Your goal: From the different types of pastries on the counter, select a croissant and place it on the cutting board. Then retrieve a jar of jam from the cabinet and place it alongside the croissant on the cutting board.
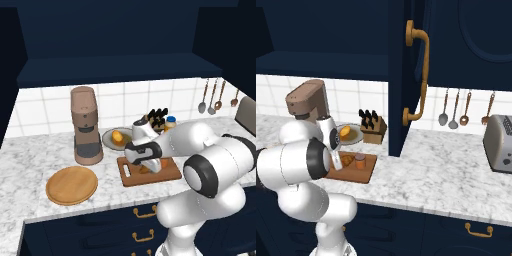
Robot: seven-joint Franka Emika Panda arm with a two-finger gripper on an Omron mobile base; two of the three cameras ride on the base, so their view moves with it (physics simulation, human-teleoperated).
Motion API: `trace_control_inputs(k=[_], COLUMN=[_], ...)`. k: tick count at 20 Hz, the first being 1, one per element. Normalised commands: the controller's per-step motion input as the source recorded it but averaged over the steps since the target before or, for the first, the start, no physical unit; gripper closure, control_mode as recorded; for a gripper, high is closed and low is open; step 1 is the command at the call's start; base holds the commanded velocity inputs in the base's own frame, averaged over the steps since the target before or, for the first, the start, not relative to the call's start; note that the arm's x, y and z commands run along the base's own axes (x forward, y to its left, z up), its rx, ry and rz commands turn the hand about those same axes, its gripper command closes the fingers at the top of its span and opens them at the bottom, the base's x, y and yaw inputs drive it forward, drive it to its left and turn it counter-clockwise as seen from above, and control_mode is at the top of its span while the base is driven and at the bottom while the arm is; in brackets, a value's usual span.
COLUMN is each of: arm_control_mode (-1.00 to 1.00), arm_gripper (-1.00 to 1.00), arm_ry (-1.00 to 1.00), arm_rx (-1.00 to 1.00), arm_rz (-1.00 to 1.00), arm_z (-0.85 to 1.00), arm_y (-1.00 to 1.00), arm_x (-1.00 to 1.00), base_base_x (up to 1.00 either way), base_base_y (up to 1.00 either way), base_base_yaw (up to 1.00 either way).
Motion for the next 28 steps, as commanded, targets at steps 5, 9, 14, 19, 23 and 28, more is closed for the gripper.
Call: trace_control_inputs(k=[5, 9, 14, 19, 23, 28], arm_control_mode=[-1.0, -1.0, -1.0, -1.0, -1.0, -1.0], arm_gripper=[-1.0, -1.0, -1.0, -1.0, -1.0, -1.0], arm_ry=[-0.07, 0.0, -0.02, -0.02, 0.05, 0.01], arm_rx=[0.0, 0.0, 0.01, 0.03, 0.06, 0.02], arm_rz=[-0.05, 0.0, 0.0, 0.0, 0.0, 0.0], arm_z=[0.16, 0.17, 0.0, 0.85, 0.67, 0.29], arm_y=[-0.03, 0.0, 0.0, -0.02, 0.0, -0.12], arm_x=[-0.11, -0.02, 0.0, 0.0, -0.39, -0.71], base_base_x=[0.0, 0.0, 0.0, 0.0, 0.0, 0.0], base_base_y=[0.0, 0.0, 0.0, 0.0, 0.0, 0.0], base_base_yaw=[0.0, 0.0, 0.0, 0.0, 0.0, 0.0])
